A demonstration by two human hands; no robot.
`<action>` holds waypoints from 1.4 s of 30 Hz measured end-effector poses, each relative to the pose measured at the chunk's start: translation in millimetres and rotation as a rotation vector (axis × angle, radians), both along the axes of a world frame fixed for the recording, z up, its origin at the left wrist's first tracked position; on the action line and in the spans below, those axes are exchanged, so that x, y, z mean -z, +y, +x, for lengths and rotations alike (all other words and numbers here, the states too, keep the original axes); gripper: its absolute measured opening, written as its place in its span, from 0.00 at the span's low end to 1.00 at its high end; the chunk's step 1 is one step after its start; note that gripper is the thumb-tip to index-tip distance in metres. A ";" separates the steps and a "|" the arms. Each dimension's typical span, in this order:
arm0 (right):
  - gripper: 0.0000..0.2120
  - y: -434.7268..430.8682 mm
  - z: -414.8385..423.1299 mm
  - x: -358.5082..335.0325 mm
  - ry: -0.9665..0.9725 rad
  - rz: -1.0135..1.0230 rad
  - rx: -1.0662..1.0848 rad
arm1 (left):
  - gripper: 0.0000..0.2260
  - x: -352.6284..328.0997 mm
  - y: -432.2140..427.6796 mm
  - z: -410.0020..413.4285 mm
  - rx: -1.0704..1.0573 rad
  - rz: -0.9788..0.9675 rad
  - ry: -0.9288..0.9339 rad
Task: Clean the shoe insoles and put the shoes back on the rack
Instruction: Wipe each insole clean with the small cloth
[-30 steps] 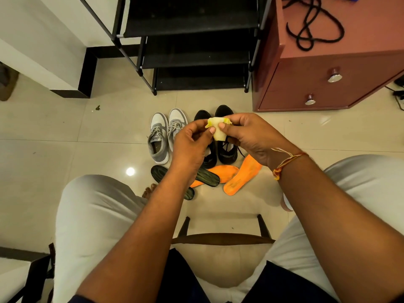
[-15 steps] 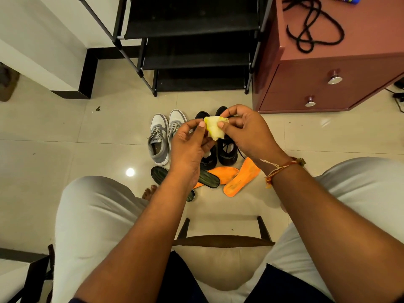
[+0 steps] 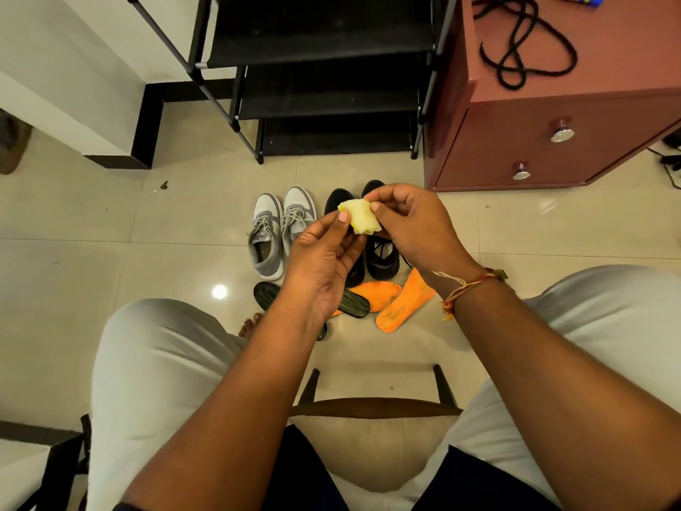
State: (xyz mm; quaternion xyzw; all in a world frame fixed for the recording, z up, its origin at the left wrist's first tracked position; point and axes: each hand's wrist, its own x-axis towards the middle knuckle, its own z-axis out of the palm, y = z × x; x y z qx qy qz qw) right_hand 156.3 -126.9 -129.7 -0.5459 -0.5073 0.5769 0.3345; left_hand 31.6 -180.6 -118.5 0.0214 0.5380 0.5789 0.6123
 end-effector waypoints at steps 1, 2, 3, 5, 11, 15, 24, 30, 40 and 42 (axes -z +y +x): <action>0.07 -0.8 -1.1 -1.4 0.044 -0.037 -0.014 | 0.04 0.6 0.2 -0.2 -0.006 -0.002 -0.013; 0.09 -1.8 -1.6 -3.1 0.089 -0.071 -0.031 | 0.04 1.4 0.0 -0.6 -0.011 -0.002 -0.023; 0.10 -2.8 -1.6 -5.4 0.125 -0.093 -0.051 | 0.04 1.6 -0.1 -0.9 -0.014 -0.004 -0.030; 0.12 -5.1 -1.4 -9.6 0.171 -0.118 -0.090 | 0.04 2.6 -0.3 -2.0 -0.018 -0.008 -0.038; 0.16 -6.0 -0.5 -11.6 0.285 -0.217 -0.089 | 0.03 2.8 -1.6 -2.9 -0.023 -0.035 -0.067; 0.15 -5.6 0.2 -12.8 0.290 -0.241 -0.086 | 0.04 7.0 -2.2 -2.2 -0.004 0.022 0.218; 0.12 -6.9 0.1 -16.8 0.430 -0.404 -0.051 | 0.05 15.8 -2.6 -1.6 0.054 0.012 0.436; 0.09 -6.8 -0.9 -15.0 0.447 -0.454 -0.008 | 0.08 20.0 -5.0 -1.1 0.184 -0.020 0.525; 0.07 2.8 2.4 0.1 0.568 -0.661 0.255 | 0.04 52.3 8.2 -13.6 0.046 -0.192 0.412; 0.06 5.3 3.2 4.0 0.600 -0.690 0.290 | 0.04 71.8 13.4 -20.6 -0.016 -0.338 0.342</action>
